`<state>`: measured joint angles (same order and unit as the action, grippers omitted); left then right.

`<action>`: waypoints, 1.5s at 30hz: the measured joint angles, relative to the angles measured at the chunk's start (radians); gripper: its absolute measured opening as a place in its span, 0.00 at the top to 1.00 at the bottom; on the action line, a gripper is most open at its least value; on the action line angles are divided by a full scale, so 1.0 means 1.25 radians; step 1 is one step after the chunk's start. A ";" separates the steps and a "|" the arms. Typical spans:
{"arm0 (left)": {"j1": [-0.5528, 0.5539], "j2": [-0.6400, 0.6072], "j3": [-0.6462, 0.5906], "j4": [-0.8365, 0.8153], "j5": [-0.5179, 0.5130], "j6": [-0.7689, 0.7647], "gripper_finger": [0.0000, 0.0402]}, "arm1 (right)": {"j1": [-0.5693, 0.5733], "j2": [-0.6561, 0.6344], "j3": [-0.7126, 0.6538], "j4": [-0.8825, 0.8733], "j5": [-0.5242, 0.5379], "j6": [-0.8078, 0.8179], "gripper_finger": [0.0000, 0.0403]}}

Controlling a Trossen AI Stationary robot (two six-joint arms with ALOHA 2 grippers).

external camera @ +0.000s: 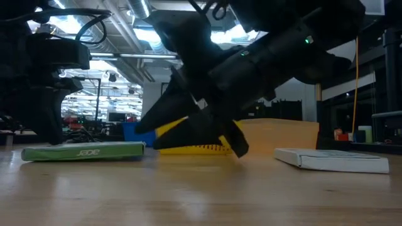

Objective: Pick and place items into bin
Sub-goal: Put the white card reader box into the orange bin

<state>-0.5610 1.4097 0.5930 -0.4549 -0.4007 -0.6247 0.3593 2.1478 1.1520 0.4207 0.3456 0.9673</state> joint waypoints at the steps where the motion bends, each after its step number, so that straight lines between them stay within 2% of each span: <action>1: 0.000 0.000 0.000 0.000 0.000 -0.001 1.00 | -0.002 0.004 0.005 0.001 0.000 0.001 0.69; 25: 0.000 0.000 0.000 0.002 0.000 -0.001 0.99 | -0.029 0.010 0.013 -0.059 -0.021 0.093 0.69; 31: 0.000 0.000 0.000 0.003 -0.003 -0.006 1.00 | -0.032 0.009 0.021 -0.099 -0.036 0.118 0.69; 37: 0.000 0.000 -0.001 0.004 -0.005 -0.007 0.99 | -0.032 0.013 0.102 -0.277 -0.051 0.121 0.69; 41: 0.000 0.000 -0.001 0.005 -0.005 -0.007 1.00 | -0.031 0.017 0.115 -0.252 -0.043 0.063 0.69; 45: 0.000 0.000 -0.001 0.004 -0.005 -0.007 0.99 | -0.033 0.018 0.116 -0.260 -0.043 0.083 0.69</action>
<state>-0.5606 1.4101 0.5922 -0.4496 -0.4068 -0.6331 0.3176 2.1700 1.2974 0.0953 0.2919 1.0707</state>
